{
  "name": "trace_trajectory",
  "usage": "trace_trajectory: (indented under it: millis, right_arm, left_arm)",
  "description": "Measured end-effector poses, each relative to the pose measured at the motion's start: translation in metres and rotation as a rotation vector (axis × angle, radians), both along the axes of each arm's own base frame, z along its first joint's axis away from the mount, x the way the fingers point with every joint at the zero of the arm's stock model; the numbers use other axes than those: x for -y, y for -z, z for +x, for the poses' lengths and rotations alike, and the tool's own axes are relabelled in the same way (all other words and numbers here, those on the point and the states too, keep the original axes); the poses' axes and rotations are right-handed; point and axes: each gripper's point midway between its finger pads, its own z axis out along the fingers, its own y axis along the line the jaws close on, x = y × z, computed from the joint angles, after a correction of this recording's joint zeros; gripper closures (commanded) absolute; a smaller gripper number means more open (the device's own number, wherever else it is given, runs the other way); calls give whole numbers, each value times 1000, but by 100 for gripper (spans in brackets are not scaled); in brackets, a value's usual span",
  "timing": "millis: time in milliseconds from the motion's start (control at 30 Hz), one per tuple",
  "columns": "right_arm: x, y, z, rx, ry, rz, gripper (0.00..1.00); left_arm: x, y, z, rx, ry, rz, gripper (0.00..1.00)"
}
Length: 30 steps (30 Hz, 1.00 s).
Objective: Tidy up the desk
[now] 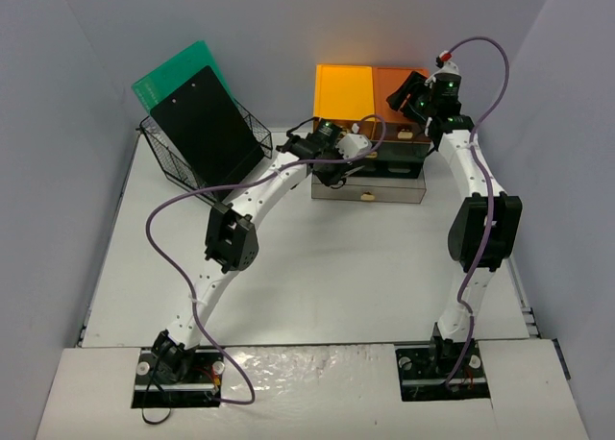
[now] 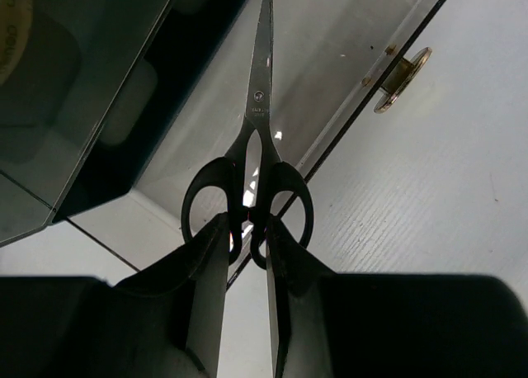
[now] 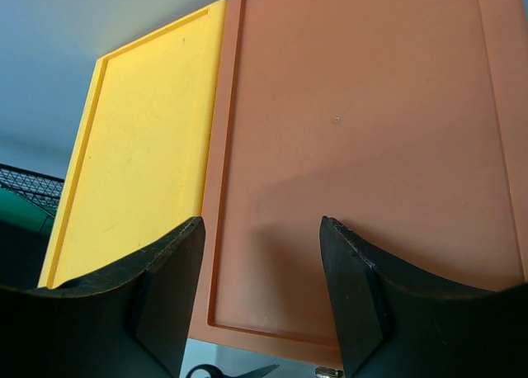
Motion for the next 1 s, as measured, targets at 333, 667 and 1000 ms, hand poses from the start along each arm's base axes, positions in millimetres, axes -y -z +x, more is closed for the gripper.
trace_trajectory:
  millis: [333,667,1000]
  right_arm:
    - [-1,0,0,-1,-2,-14,44]
    - [-1,0,0,-6,1,-16,44]
    - [-1,1,1,-12,1,-17,44]
  left_arm:
    - [-1,2,22,82,-59,2,100]
    - [-5,0,32,111,-104,4,100]
    - [-5,20,33,68,-156,-13,96]
